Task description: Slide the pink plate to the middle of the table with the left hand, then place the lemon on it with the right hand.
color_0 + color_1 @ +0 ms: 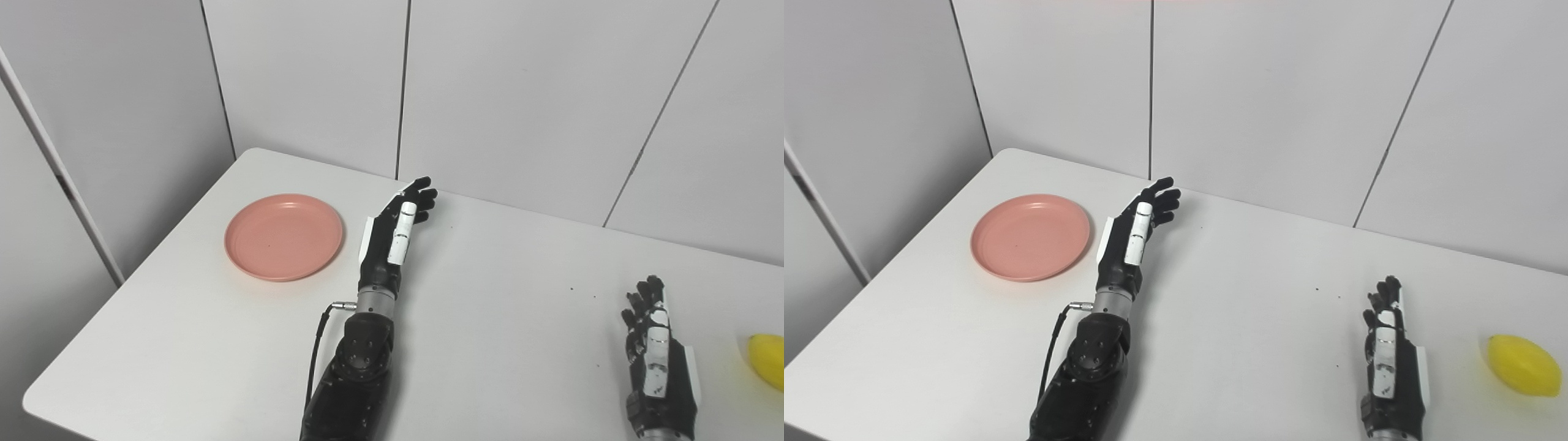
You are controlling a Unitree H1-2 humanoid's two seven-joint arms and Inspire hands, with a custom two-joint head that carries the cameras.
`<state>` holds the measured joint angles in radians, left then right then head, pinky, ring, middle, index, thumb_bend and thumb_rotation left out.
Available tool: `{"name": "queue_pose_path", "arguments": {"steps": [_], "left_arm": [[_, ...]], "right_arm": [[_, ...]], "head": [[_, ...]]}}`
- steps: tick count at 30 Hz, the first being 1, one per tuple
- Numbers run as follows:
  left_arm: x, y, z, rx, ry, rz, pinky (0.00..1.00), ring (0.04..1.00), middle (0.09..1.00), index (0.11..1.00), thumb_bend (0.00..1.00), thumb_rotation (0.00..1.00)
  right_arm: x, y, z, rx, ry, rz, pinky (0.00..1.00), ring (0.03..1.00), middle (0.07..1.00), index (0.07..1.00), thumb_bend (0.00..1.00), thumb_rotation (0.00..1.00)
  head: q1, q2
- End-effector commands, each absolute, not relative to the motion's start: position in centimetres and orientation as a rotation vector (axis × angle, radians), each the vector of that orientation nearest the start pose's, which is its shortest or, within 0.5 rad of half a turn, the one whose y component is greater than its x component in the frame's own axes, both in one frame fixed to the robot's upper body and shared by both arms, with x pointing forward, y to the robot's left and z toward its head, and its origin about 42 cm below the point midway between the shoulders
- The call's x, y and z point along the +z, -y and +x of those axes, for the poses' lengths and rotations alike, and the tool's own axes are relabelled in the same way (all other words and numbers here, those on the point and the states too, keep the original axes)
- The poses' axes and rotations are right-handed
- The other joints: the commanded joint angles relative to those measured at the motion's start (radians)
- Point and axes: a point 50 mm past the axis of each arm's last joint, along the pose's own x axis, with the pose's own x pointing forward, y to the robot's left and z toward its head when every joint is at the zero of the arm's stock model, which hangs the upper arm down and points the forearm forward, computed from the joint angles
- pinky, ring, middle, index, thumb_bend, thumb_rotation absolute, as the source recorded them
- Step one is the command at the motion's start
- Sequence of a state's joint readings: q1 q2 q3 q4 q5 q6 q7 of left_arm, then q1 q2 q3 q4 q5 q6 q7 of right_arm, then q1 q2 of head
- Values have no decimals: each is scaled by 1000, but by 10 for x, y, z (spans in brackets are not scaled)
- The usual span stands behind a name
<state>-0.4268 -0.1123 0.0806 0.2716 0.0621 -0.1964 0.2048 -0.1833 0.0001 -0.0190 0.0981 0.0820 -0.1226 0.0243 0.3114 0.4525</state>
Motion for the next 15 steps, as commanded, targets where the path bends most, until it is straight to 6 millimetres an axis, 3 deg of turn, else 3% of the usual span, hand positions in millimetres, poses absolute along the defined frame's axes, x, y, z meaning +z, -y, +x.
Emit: {"name": "queue_pose_path", "arguments": {"steps": [1, 15], "left_arm": [[214, -164, 419, 157, 465, -101, 708, 725, 730, 717, 651, 1000], [260, -236, 434, 335, 608, -40, 740, 725, 724, 709, 706, 1000]], "right_arm": [[129, 198, 340, 53, 238, 83, 1000, 1000, 1000, 1000, 715, 1000], [129, 201, 338, 50, 249, 75, 1000, 1000, 1000, 1000, 691, 1000]], "head": [[-1, 2], [0, 2]]}}
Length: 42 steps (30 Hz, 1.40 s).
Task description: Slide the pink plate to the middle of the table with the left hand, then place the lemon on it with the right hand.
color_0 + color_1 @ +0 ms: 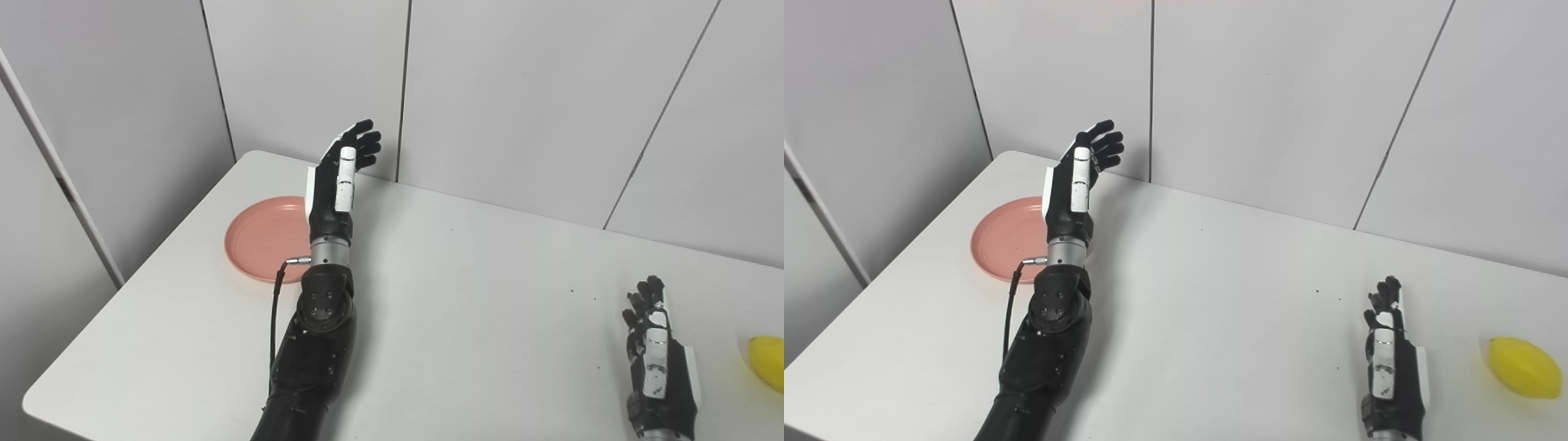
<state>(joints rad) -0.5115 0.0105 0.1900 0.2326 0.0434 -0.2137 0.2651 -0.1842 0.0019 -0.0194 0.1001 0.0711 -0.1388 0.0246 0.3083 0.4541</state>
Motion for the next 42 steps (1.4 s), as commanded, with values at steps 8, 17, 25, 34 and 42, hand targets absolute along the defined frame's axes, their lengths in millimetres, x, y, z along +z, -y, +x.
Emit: {"name": "queue_pose_path", "arguments": {"steps": [8, 17, 25, 34, 42], "left_arm": [[273, -278, 427, 414, 593, 1, 762, 752, 738, 724, 753, 1000], [269, -318, 423, 384, 512, 36, 820, 796, 790, 775, 818, 1000], [261, -349, 416, 415, 464, 86, 786, 799, 802, 788, 866, 1000], [243, -371, 411, 435, 403, 100, 794, 806, 806, 795, 886, 1000], [230, -385, 409, 464, 342, 175, 814, 813, 804, 793, 882, 1000]], "right_arm": [[130, 202, 337, 50, 248, 76, 1000, 1000, 1000, 1000, 708, 1000], [129, 201, 337, 49, 258, 70, 1000, 1000, 1000, 1000, 703, 1000], [131, 203, 337, 49, 251, 67, 1000, 1000, 1000, 1000, 697, 1000], [132, 204, 337, 47, 250, 73, 1000, 1000, 1000, 1000, 690, 1000], [134, 206, 335, 57, 262, 72, 1000, 1000, 1000, 1000, 679, 1000]], "head": [[6, 3], [10, 2], [24, 3], [21, 2], [31, 8]]}}
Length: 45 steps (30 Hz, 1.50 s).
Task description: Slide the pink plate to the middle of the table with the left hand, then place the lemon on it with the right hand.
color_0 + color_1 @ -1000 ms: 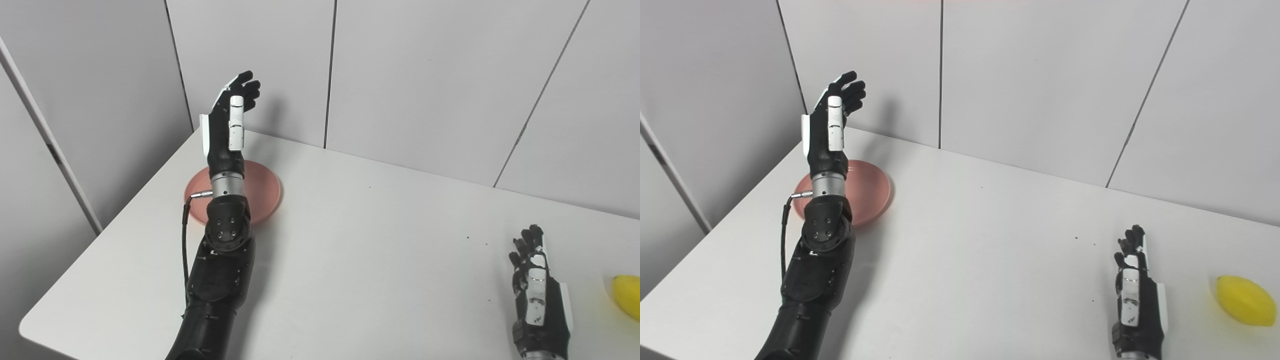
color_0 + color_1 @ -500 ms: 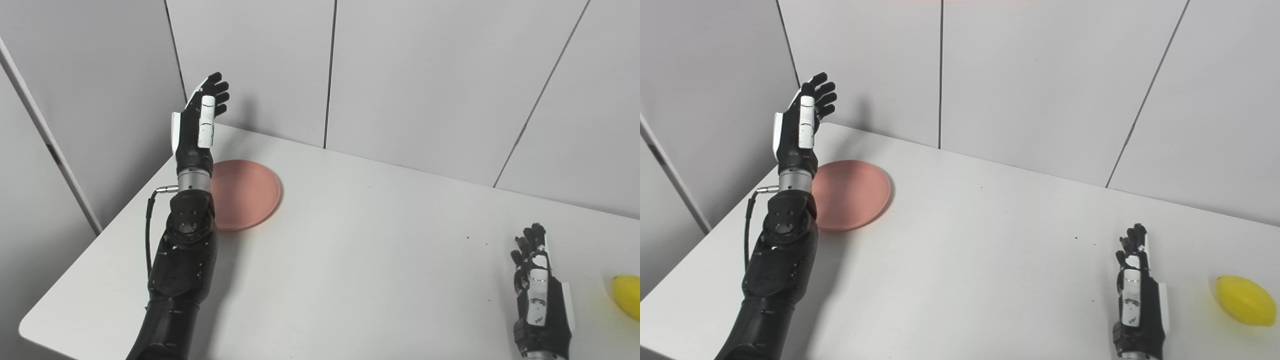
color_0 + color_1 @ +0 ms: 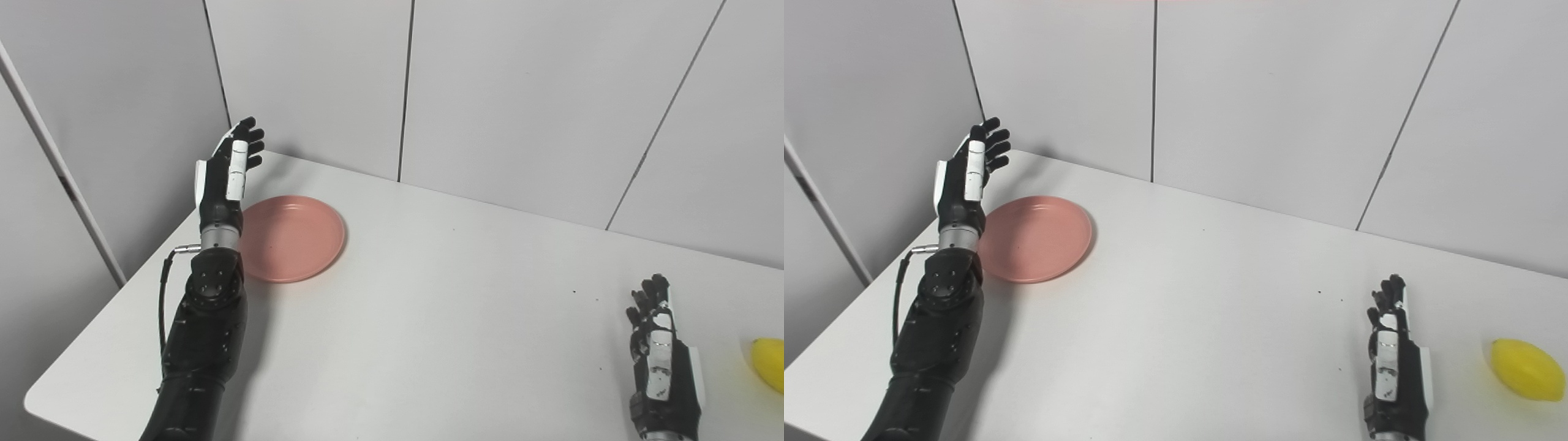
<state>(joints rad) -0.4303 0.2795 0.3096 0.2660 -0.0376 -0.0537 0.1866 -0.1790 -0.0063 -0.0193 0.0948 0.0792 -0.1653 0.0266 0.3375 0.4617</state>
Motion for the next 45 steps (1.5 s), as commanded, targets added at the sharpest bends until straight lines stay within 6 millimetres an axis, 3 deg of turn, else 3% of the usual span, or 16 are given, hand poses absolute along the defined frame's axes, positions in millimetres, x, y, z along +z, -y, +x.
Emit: {"name": "queue_pose_path", "arguments": {"steps": [1, 21, 28, 45], "left_arm": [[228, -387, 408, 472, 334, 183, 813, 813, 805, 794, 887, 1000], [197, -402, 410, 512, 219, 189, 833, 834, 829, 816, 807, 1000], [186, -405, 410, 516, 168, 229, 878, 859, 848, 829, 851, 1000], [187, -422, 403, 547, 174, 225, 825, 835, 831, 823, 861, 1000]], "right_arm": [[134, 206, 335, 57, 259, 74, 1000, 1000, 1000, 1000, 679, 1000], [142, 205, 333, 61, 252, 58, 1000, 1000, 1000, 1000, 675, 994], [144, 205, 333, 54, 254, 55, 1000, 1000, 1000, 1000, 675, 997], [147, 206, 333, 52, 254, 57, 1000, 1000, 1000, 1000, 661, 1000]], "head": [[-2, 3], [12, 9], [20, 12], [26, 19]]}}
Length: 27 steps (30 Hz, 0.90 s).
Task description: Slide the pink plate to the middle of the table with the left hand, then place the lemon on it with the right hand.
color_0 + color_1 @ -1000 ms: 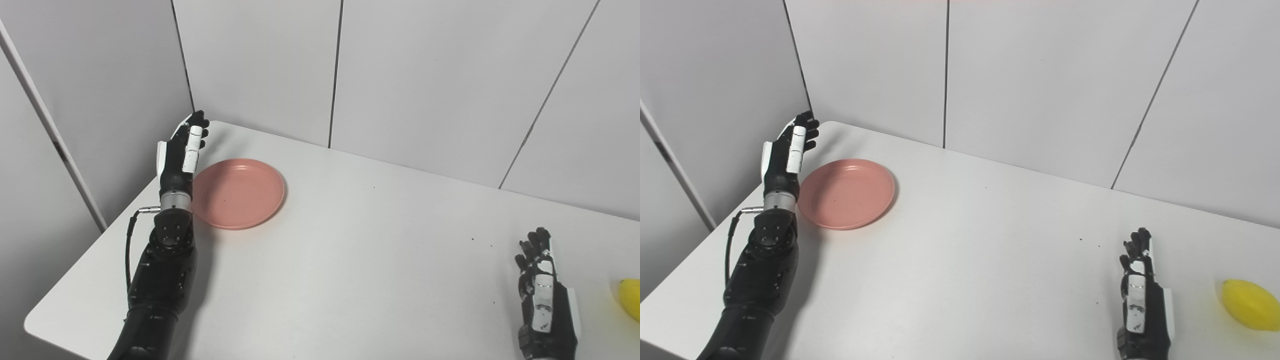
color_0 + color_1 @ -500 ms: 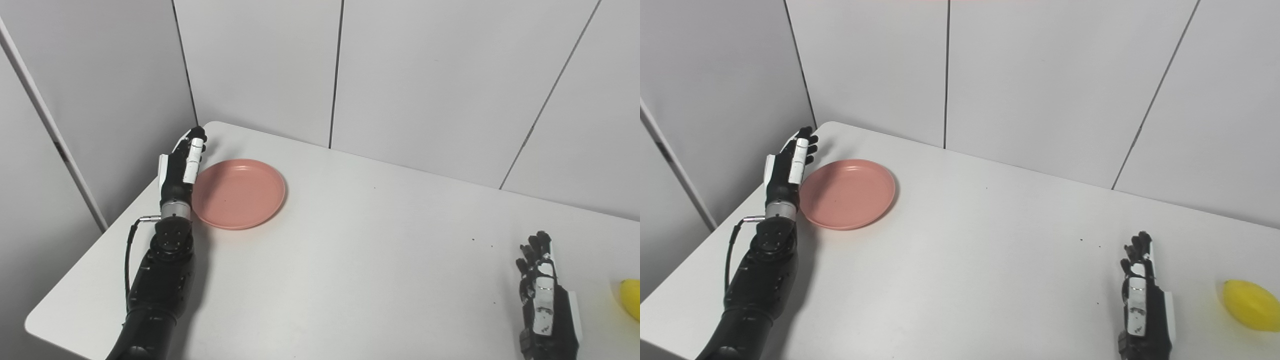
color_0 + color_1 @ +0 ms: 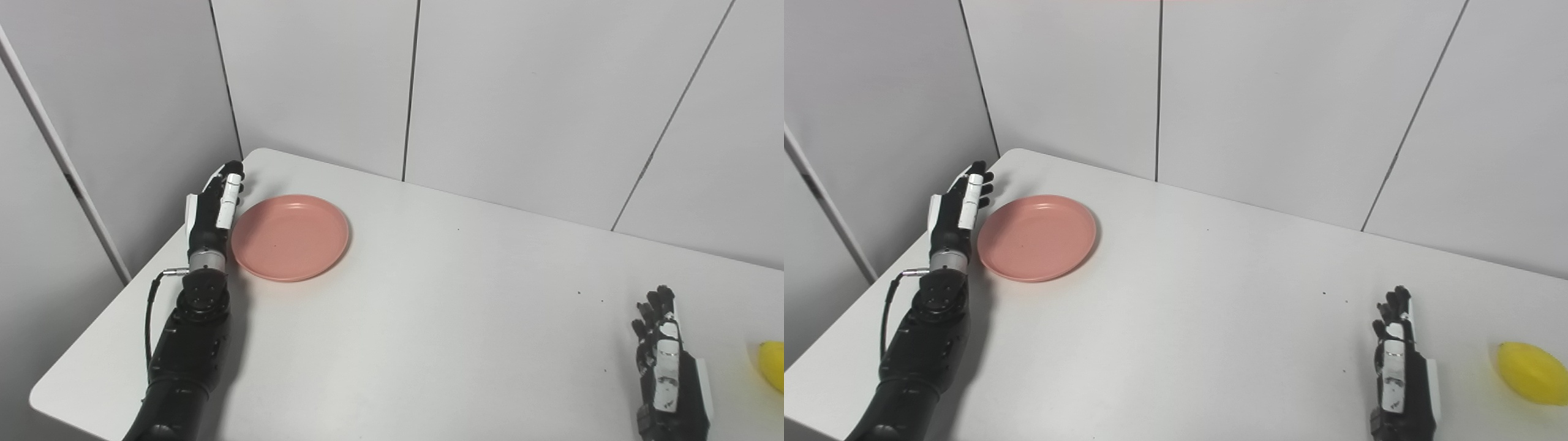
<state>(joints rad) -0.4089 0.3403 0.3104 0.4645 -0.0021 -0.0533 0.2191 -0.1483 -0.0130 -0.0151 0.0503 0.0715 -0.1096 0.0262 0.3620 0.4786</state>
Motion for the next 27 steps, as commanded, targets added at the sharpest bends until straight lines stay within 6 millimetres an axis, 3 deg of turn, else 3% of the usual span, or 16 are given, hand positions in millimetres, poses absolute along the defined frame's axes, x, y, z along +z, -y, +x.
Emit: {"name": "queue_pose_path", "arguments": {"steps": [1, 13, 20, 27], "left_arm": [[187, -423, 403, 551, 175, 223, 820, 832, 828, 820, 846, 1000], [182, -429, 399, 545, 150, 222, 795, 819, 814, 804, 837, 1000], [172, -426, 398, 486, 142, 143, 879, 857, 842, 836, 798, 1000], [164, -418, 400, 473, 106, 62, 884, 860, 831, 810, 792, 1000]], "right_arm": [[147, 206, 334, 51, 255, 56, 1000, 1000, 1000, 1000, 653, 1000], [148, 206, 333, 51, 255, 61, 1000, 1000, 1000, 1000, 639, 1000], [148, 207, 333, 52, 252, 63, 1000, 1000, 1000, 1000, 624, 1000], [150, 205, 332, 45, 249, 72, 1000, 1000, 1000, 1000, 613, 1000]], "head": [[1, 2], [8, 7], [8, 7], [10, 12]]}}
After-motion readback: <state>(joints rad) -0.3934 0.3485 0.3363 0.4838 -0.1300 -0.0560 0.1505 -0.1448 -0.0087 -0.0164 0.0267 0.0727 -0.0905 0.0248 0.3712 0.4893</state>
